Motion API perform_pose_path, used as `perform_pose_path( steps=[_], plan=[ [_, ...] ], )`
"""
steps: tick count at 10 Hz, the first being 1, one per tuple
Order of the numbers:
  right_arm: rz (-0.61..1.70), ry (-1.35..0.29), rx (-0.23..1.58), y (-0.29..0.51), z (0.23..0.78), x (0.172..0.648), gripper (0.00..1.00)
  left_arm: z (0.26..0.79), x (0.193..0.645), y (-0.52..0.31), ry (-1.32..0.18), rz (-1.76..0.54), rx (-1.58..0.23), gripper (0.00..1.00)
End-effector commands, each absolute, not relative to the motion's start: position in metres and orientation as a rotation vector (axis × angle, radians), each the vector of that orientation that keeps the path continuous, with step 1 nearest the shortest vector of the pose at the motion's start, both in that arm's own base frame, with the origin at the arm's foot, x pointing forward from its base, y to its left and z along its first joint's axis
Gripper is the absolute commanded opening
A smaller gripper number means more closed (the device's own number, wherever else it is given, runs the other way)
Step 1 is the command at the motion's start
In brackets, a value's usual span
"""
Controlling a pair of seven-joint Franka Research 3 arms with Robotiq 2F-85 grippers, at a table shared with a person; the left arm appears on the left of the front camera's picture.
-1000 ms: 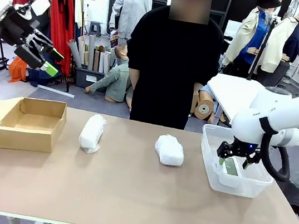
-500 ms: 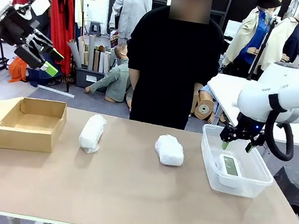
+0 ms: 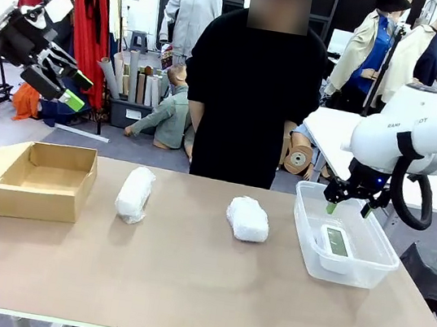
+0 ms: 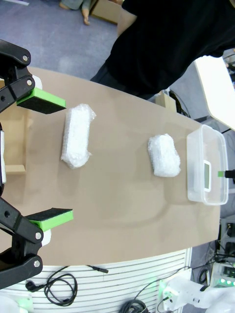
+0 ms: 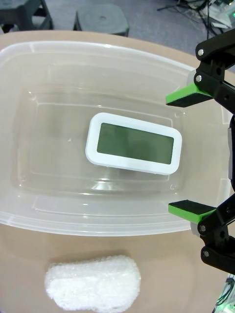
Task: Separate and place wrapped and unwrapped clocks.
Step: Pick up the Digital clock indicated by the person.
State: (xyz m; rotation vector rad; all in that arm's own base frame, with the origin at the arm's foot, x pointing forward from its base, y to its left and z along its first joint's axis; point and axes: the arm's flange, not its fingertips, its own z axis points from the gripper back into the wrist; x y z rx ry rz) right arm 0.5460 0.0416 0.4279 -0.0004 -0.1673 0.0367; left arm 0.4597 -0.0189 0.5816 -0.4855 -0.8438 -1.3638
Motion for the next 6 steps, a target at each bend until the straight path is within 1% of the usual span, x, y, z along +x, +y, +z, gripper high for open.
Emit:
perform_pose_path(
  steps=[1,5,6],
  plan=[
    [0.037,-0.168,0.000,0.042,0.428,0.546,1.00,0.582,0.460,-0.018,-0.848,-1.365,-0.494,1.00],
    [0.037,-0.166,0.000,0.042,0.427,0.546,1.00,0.582,0.460,-0.018,-0.848,-1.365,-0.494,1.00],
    [0.094,-0.154,0.037,0.040,0.445,0.551,1.00,0.582,0.460,-0.018,-0.848,-1.365,-0.494,1.00]
  ],
)
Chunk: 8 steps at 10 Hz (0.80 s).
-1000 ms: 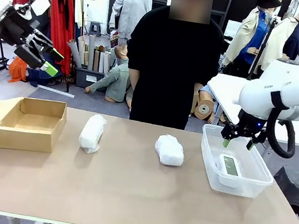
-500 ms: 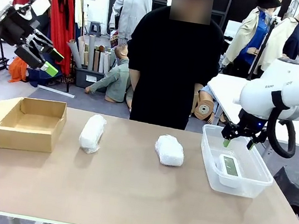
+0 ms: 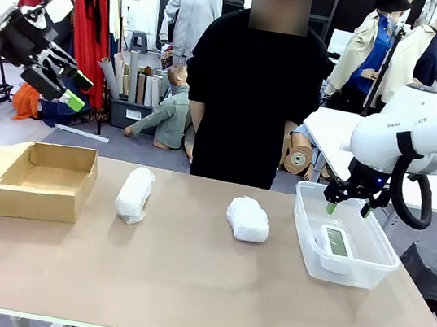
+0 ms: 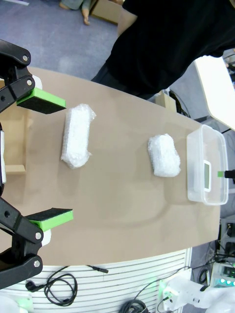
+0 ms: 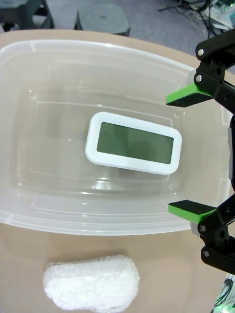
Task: Separate and place wrapped and unwrapped clocks.
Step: Pick up the Digital clock indicated by the person.
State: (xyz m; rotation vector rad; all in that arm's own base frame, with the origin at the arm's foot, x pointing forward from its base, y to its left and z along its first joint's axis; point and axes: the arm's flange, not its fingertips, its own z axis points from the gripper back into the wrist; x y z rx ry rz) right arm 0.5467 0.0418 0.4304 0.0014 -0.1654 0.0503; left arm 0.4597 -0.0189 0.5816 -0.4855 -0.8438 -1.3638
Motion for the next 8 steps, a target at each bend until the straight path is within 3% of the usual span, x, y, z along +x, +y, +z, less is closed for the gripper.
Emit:
perform_pose_path(
  steps=[1,5,8],
  plan=[
    [0.140,-0.167,0.068,0.049,0.454,0.547,1.00,0.582,0.460,-0.018,-0.848,-1.365,-0.494,1.00],
    [0.438,-0.151,0.238,0.068,0.500,0.547,1.00,0.582,0.460,-0.018,-0.848,-1.365,-0.494,1.00],
    [0.783,-0.245,0.348,0.086,0.523,0.524,1.00,0.582,0.460,-0.018,-0.848,-1.365,-0.494,1.00]
  ],
)
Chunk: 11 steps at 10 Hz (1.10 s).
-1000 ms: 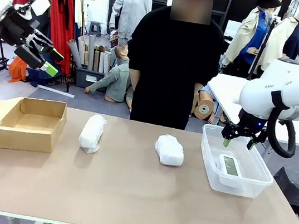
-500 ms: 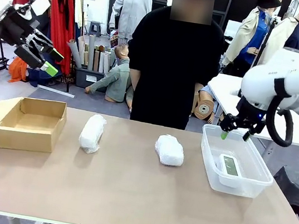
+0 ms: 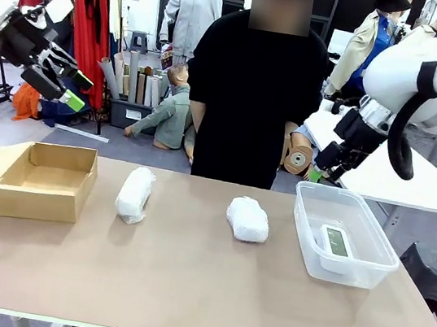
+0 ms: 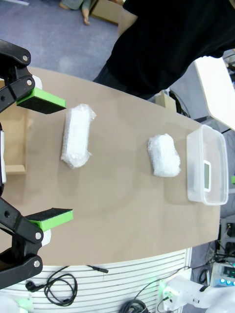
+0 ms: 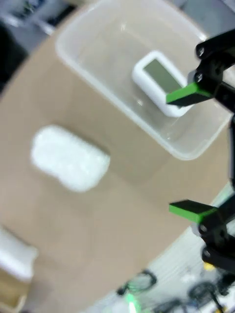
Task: Separate and place wrapped and unwrapped clocks.
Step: Pick up the Digital clock indicated by the person.
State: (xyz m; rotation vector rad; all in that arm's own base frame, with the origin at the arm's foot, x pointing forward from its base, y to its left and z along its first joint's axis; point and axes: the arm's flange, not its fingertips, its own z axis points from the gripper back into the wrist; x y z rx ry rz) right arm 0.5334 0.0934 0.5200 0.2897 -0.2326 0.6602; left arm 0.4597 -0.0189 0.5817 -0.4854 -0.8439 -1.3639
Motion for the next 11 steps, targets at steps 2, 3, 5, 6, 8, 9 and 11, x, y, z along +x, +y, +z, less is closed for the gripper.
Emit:
perform_pose_path(
  steps=[2,3,5,6,8,9,11],
  plan=[
    [0.907,-0.302,0.481,0.090,0.530,0.516,1.00,0.582,0.460,-0.018,-0.848,-1.365,-0.494,1.00],
    [0.910,-0.339,0.516,0.090,0.533,0.513,1.00,0.582,0.460,-0.018,-0.848,-1.365,-0.494,1.00],
    [0.975,-0.465,0.586,0.096,0.535,0.505,1.00,0.582,0.460,-0.018,-0.848,-1.365,-0.494,1.00],
    [0.978,-0.593,0.623,0.098,0.537,0.506,1.00,0.582,0.460,-0.018,-0.848,-1.365,-0.494,1.00],
    [1.103,-0.628,0.624,0.094,0.544,0.503,1.00,0.582,0.460,-0.018,-0.848,-1.365,-0.494,1.00],
    [1.168,-0.602,0.625,0.097,0.547,0.499,1.00,0.582,0.460,-0.018,-0.848,-1.365,-0.494,1.00],
    [1.084,-0.598,0.603,0.101,0.552,0.508,1.00,0.582,0.460,-0.018,-0.848,-1.365,-0.494,1.00]
  ],
)
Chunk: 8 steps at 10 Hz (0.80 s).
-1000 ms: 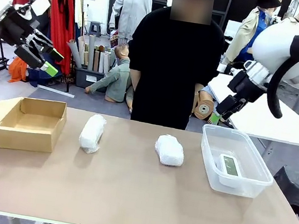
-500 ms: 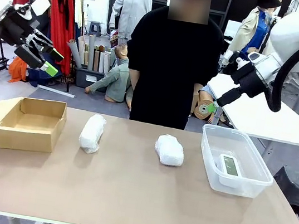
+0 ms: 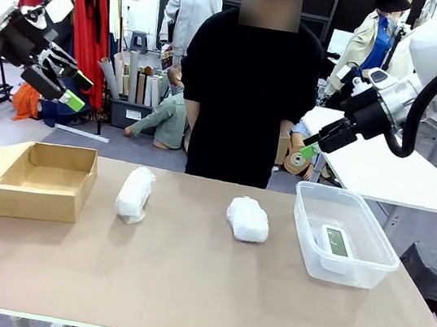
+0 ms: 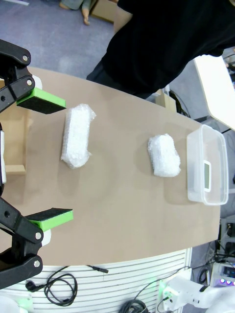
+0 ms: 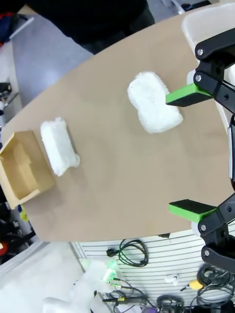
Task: Separate and place wrapped and unwrapped clocks.
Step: Pick up the Digital clock indicated by the person.
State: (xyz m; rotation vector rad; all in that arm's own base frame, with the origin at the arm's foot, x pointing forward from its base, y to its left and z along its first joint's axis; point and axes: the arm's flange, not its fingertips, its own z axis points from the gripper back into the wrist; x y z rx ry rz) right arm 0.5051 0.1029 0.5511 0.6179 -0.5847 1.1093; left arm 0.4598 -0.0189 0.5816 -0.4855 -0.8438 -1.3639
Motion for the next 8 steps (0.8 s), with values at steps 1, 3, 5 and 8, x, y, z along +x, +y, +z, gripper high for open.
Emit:
perform_pose_path(
  steps=[1,3,5,8],
  plan=[
    [1.084,-0.598,0.603,0.101,0.552,0.508,1.00,0.582,0.460,-0.018,-0.848,-1.365,-0.494,1.00],
    [1.105,-0.586,0.615,0.102,0.551,0.506,1.00,0.582,0.460,-0.018,-0.848,-1.365,-0.494,1.00],
    [1.332,-0.622,0.726,0.088,0.557,0.509,1.00,0.582,0.460,-0.018,-0.848,-1.365,-0.494,1.00],
    [1.511,-0.626,0.729,0.077,0.569,0.515,1.00,0.582,0.460,-0.018,-0.848,-1.365,-0.494,1.00]
  ],
)
